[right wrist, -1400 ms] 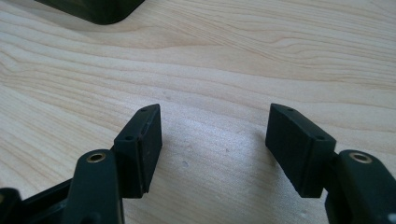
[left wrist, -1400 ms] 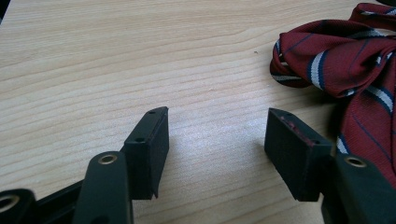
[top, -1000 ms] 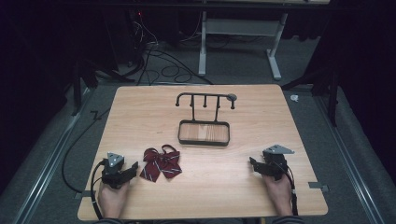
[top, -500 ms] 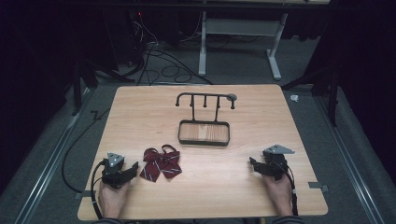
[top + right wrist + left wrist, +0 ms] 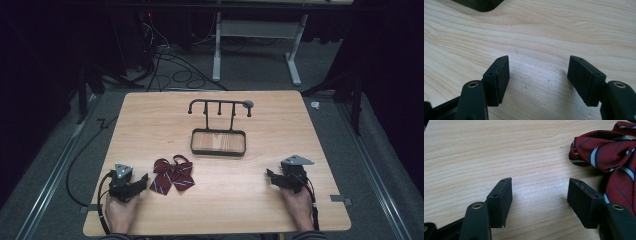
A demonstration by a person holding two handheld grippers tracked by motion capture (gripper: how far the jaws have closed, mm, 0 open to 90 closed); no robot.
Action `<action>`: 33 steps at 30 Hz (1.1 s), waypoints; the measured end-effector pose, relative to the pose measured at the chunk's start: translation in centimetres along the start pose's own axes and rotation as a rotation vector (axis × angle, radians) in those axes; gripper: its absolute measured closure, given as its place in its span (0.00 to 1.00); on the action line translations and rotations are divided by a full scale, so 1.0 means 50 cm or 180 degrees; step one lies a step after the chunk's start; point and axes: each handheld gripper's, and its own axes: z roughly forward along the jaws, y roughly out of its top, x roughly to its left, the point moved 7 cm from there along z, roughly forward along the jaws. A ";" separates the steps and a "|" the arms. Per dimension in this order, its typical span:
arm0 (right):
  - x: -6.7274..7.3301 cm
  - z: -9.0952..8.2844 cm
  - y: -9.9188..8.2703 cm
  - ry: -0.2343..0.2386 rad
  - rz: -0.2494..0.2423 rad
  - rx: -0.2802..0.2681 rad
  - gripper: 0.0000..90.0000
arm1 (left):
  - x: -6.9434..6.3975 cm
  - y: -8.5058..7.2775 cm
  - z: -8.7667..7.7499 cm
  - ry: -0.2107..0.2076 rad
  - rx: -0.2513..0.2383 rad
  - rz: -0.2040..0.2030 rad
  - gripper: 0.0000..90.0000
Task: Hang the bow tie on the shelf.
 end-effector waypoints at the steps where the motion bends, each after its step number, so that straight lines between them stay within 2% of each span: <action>1: 0.001 0.000 0.000 0.0006 -0.0001 0.0000 0.39 | -0.001 0.001 -0.001 -0.0005 -0.0010 0.0001 0.41; 9: 0.003 0.001 0.001 0.0019 -0.0017 0.0004 0.39 | -0.001 0.008 -0.016 0.0012 0.0001 0.0042 0.43; 15: 0.003 0.002 0.002 0.0010 -0.0012 0.0001 0.39 | -0.001 0.021 -0.036 -0.0024 -0.0082 0.0006 0.44; 16: 0.003 0.002 0.002 0.0012 -0.0008 0.0000 0.39 | -0.007 0.028 -0.043 -0.0078 -0.0116 0.0005 0.44; 29: 0.003 0.002 0.002 0.0025 -0.0008 0.0001 0.39 | -0.056 0.068 -0.079 -0.0220 -0.0195 0.0158 0.45; 30: 0.003 0.002 0.002 0.0029 -0.0003 -0.0002 0.39 | -0.065 0.076 -0.083 -0.0259 -0.0199 0.0197 0.45; 33: 0.003 0.002 0.002 0.0032 0.0000 -0.0004 0.39 | -0.077 0.084 -0.083 -0.0342 -0.0196 0.0207 0.46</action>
